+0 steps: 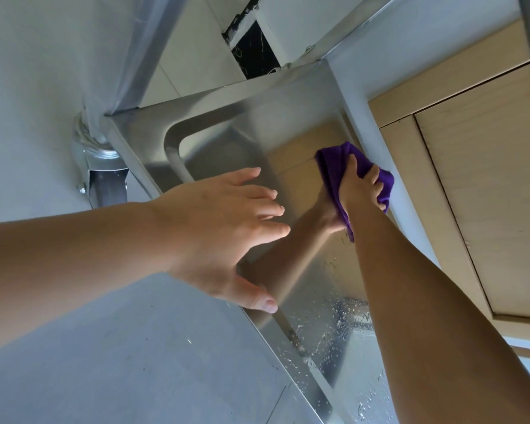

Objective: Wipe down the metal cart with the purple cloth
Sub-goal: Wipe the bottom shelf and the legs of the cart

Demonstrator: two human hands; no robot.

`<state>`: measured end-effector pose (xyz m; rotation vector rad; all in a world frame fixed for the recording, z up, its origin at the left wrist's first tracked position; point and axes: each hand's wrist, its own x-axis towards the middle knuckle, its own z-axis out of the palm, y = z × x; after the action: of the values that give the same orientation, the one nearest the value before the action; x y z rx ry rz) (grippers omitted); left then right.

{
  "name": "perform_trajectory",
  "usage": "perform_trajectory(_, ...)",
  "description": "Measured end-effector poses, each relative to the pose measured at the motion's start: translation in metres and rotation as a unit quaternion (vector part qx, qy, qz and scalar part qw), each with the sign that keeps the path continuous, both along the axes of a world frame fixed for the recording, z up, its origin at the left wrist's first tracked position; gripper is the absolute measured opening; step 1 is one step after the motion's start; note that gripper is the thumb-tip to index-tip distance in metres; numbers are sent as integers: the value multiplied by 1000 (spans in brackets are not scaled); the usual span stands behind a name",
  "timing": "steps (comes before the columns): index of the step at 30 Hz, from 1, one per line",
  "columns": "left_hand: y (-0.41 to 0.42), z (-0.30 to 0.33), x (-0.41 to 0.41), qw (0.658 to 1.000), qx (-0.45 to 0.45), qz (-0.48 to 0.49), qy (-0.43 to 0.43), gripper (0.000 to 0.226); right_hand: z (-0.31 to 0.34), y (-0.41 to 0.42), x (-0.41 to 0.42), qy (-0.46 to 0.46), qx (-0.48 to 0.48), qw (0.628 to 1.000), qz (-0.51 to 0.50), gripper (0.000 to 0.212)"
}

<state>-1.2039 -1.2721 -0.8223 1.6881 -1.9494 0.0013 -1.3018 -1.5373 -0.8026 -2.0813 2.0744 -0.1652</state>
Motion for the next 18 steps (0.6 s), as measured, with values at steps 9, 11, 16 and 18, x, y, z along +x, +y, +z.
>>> perform_trajectory(9, -2, -3, -2, 1000, -16, 7, -8, 86, 43, -6, -12, 98, 15, 990, 104, 81)
perform_trajectory(11, -1, -4, -2, 1000, -24, -3, -14, 85, 39, -2, -29, 100, -62, 964, 239, 69)
perform_trajectory(16, -1, -7, 0, 998, -35, -33, -36, 83, 13, 4, -40, 76, -5, 973, 218, 65)
perform_trajectory(18, -1, -9, 1, 997, -45, -35, -50, 84, 12, 3, -39, 69, 9, 982, 176, 67)
